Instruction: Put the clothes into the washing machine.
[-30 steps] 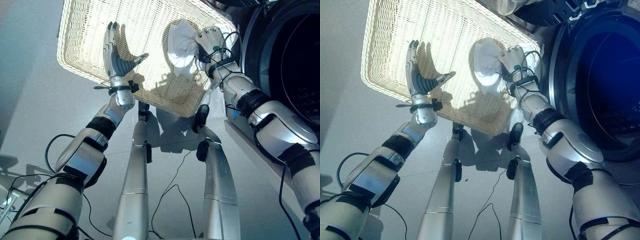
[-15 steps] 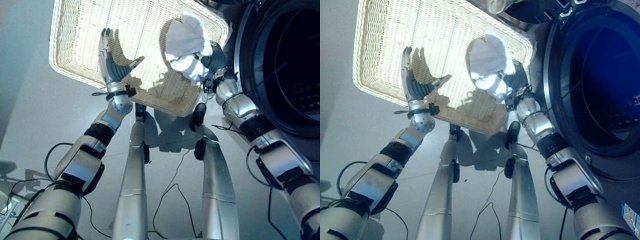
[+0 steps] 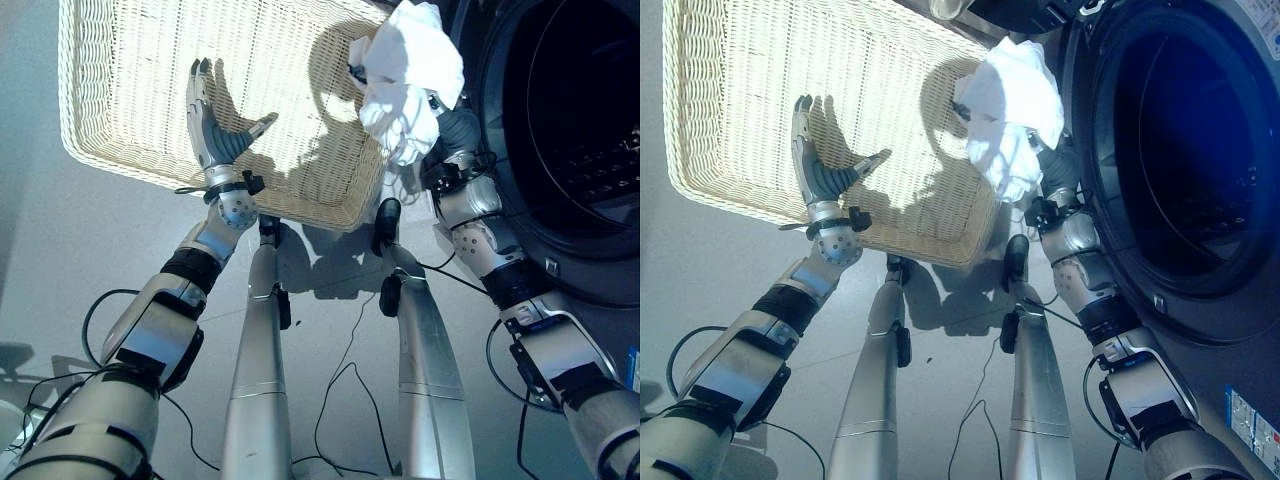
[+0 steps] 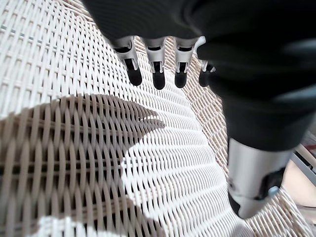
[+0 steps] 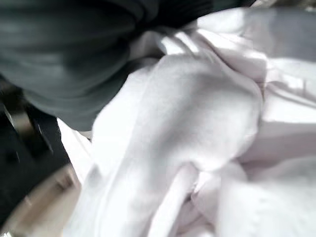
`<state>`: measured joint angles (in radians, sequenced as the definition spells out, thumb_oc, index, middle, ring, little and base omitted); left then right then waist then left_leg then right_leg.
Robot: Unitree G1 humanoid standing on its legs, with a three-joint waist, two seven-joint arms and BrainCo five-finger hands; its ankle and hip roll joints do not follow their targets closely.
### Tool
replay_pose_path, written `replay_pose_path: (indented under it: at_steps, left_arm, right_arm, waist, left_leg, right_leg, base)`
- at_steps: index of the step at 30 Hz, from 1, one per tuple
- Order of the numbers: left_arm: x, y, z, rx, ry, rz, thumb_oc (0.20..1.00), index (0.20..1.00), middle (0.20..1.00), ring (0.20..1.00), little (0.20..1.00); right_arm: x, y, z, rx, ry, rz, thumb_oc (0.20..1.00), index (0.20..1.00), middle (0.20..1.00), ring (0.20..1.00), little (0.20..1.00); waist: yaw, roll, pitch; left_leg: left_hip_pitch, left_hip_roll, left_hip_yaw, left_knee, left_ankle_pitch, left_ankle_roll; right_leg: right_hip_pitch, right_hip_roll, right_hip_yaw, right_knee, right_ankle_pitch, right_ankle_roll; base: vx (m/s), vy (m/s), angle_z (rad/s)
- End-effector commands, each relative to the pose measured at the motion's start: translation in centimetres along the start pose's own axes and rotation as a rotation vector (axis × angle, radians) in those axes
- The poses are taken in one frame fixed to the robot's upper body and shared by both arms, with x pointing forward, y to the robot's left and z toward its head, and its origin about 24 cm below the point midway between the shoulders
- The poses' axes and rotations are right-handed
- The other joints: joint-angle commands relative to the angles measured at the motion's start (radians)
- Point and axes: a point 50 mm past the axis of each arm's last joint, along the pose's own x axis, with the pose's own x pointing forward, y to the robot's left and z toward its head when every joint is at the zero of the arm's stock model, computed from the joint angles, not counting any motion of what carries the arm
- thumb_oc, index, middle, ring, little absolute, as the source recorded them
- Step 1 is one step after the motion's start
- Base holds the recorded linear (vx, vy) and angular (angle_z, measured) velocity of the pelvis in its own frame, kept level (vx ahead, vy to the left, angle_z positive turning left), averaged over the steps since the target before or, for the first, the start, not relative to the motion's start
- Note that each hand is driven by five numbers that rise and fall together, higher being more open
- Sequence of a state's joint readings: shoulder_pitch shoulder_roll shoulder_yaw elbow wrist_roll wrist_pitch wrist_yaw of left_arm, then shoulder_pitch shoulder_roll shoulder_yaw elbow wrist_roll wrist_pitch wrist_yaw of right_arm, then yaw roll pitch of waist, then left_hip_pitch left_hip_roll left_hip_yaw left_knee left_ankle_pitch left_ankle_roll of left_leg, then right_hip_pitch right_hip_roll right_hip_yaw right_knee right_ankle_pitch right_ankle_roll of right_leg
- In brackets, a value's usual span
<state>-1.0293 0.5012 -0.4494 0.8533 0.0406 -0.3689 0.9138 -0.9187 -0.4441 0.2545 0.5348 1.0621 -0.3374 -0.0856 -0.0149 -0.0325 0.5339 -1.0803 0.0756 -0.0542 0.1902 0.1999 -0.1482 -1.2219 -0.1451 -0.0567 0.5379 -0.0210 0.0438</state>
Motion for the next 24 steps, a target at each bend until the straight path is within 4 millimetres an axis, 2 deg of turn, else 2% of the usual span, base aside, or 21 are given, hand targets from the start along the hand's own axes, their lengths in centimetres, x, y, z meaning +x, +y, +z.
replay_pose_path:
  at_steps: [1, 3, 4, 6, 13, 14, 15, 17, 19, 22, 23, 24]
  left_arm:
    - [1.1, 1.6, 0.1, -0.058, -0.011, 0.102, 1.000, 1.000, 1.000, 1.000, 1.000]
    - [1.1, 1.7, -0.1, -0.056, -0.007, 0.101, 1.000, 1.000, 1.000, 1.000, 1.000]
    - [1.1, 1.8, -0.2, -0.056, -0.006, 0.103, 1.000, 1.000, 1.000, 1.000, 1.000]
    - [1.3, 2.0, -0.3, -0.057, -0.011, 0.108, 1.000, 1.000, 1.000, 1.000, 1.000]
    - [1.2, 1.8, -0.6, -0.057, -0.005, 0.099, 1.000, 1.000, 1.000, 1.000, 1.000]
    - [1.4, 1.8, -0.4, -0.059, -0.010, 0.102, 1.000, 1.000, 1.000, 1.000, 1.000]
    - [1.2, 1.8, -0.6, -0.059, -0.004, 0.097, 1.000, 1.000, 1.000, 1.000, 1.000]
    - [1.3, 2.0, -0.8, -0.055, -0.003, 0.090, 1.000, 1.000, 1.000, 1.000, 1.000]
    - [0.9, 2.3, -1.2, -0.043, -0.010, 0.082, 1.000, 1.000, 1.000, 1.000, 1.000]
    - [0.1, 2.7, -1.7, -0.020, -0.021, 0.072, 1.000, 1.000, 1.000, 1.000, 1.000]
    - [0.0, 3.0, -2.0, -0.010, -0.016, 0.070, 1.000, 1.000, 1.000, 1.000, 1.000]
    - [0.1, 3.2, -1.9, -0.011, -0.019, 0.073, 1.000, 1.000, 1.000, 1.000, 1.000]
  right_arm:
    - [-0.3, -2.4, 2.7, 0.127, -0.154, -0.070, 0.200, 0.200, 0.200, 0.200, 0.200]
    - [-0.4, -3.2, 2.5, 0.140, -0.152, -0.097, 0.200, 0.200, 0.200, 0.200, 0.200]
    - [-0.7, -5.2, 2.4, 0.183, -0.155, -0.194, 0.200, 0.200, 0.200, 0.200, 0.200]
    - [-0.9, -7.2, 2.4, 0.215, -0.150, -0.285, 0.200, 0.200, 0.200, 0.200, 0.200]
    - [-1.5, -11.2, 2.3, 0.320, -0.120, -0.522, 0.200, 0.200, 0.200, 0.200, 0.200]
    - [-1.3, -11.2, 2.5, 0.325, -0.123, -0.524, 0.200, 0.200, 0.200, 0.200, 0.200]
    - [-1.6, -12.2, 2.9, 0.341, -0.137, -0.591, 0.200, 0.200, 0.200, 0.200, 0.200]
    - [-1.6, -13.6, 5.1, 0.348, -0.212, -0.706, 0.200, 0.200, 0.200, 0.200, 0.200]
    - [-1.6, -14.7, 9.4, 0.351, -0.380, -0.829, 0.200, 0.200, 0.200, 0.200, 0.200]
    - [-2.1, -14.7, 14.2, 0.316, -0.601, -0.911, 0.200, 0.200, 0.200, 0.200, 0.200]
    - [-2.0, -14.0, 16.1, 0.273, -0.675, -0.922, 0.200, 0.200, 0.200, 0.200, 0.200]
    - [-1.9, -13.8, 16.5, 0.265, -0.688, -0.919, 0.200, 0.200, 0.200, 0.200, 0.200]
  waist:
    - [-0.032, 0.024, -0.014]
    - [-0.032, 0.024, -0.014]
    - [-0.032, 0.024, -0.014]
    - [-0.034, 0.025, -0.014]
    - [-0.024, 0.033, -0.014]
    - [-0.024, 0.034, -0.014]
    - [-0.020, 0.037, -0.014]
    - [-0.017, 0.040, -0.014]
    - [-0.012, 0.039, -0.014]
    - [-0.008, 0.030, -0.014]
    - [-0.009, 0.022, -0.014]
    - [-0.011, 0.020, -0.014]
  left_leg:
    - [-0.012, -0.042, -0.015, 0.105, -0.090, 0.038]
    - [-0.002, -0.041, -0.014, 0.104, -0.098, 0.037]
    - [0.001, -0.038, -0.011, 0.098, -0.099, 0.036]
    - [-0.009, -0.037, -0.009, 0.094, -0.089, 0.035]
    - [0.009, -0.032, -0.007, 0.088, -0.097, 0.034]
    - [0.000, -0.033, -0.007, 0.086, -0.089, 0.035]
    - [0.010, -0.032, -0.007, 0.087, -0.097, 0.034]
    - [0.015, -0.031, -0.008, 0.090, -0.100, 0.033]
    - [0.007, -0.029, -0.015, 0.098, -0.101, 0.033]
    - [0.007, -0.025, -0.026, 0.099, -0.107, 0.034]
    - [0.015, -0.022, -0.031, 0.100, -0.117, 0.034]
    - [0.006, -0.024, -0.031, 0.099, -0.109, 0.035]
  right_leg:
    - [0.068, 0.028, -0.019, -0.169, 0.163, 0.086]
    - [0.077, 0.030, -0.019, -0.170, 0.157, 0.087]
    - [0.082, 0.030, -0.019, -0.181, 0.161, 0.089]
    - [0.075, 0.031, -0.018, -0.190, 0.174, 0.088]
    - [0.098, 0.032, -0.021, -0.206, 0.171, 0.089]
    - [0.089, 0.031, -0.021, -0.209, 0.179, 0.088]
    - [0.100, 0.033, -0.022, -0.207, 0.171, 0.088]
    - [0.106, 0.033, -0.023, -0.208, 0.171, 0.089]
    - [0.106, 0.030, -0.026, -0.214, 0.181, 0.091]
    - [0.117, 0.030, -0.033, -0.220, 0.185, 0.096]
    - [0.128, 0.034, -0.037, -0.222, 0.181, 0.100]
    - [0.121, 0.033, -0.037, -0.225, 0.190, 0.098]
  base:
    - [0.00, 0.000, 0.00]
    - [0.00, 0.000, 0.00]
    - [0.01, -0.003, -0.04]
    - [-0.01, 0.003, -0.04]
    - [0.00, -0.005, -0.05]
    - [0.01, 0.000, -0.04]
    - [0.00, 0.000, 0.00]
    - [0.00, 0.000, 0.00]
    - [-0.01, -0.016, -0.02]
    - [-0.01, -0.064, -0.01]
    - [-0.02, -0.054, 0.00]
    - [-0.02, -0.034, -0.01]
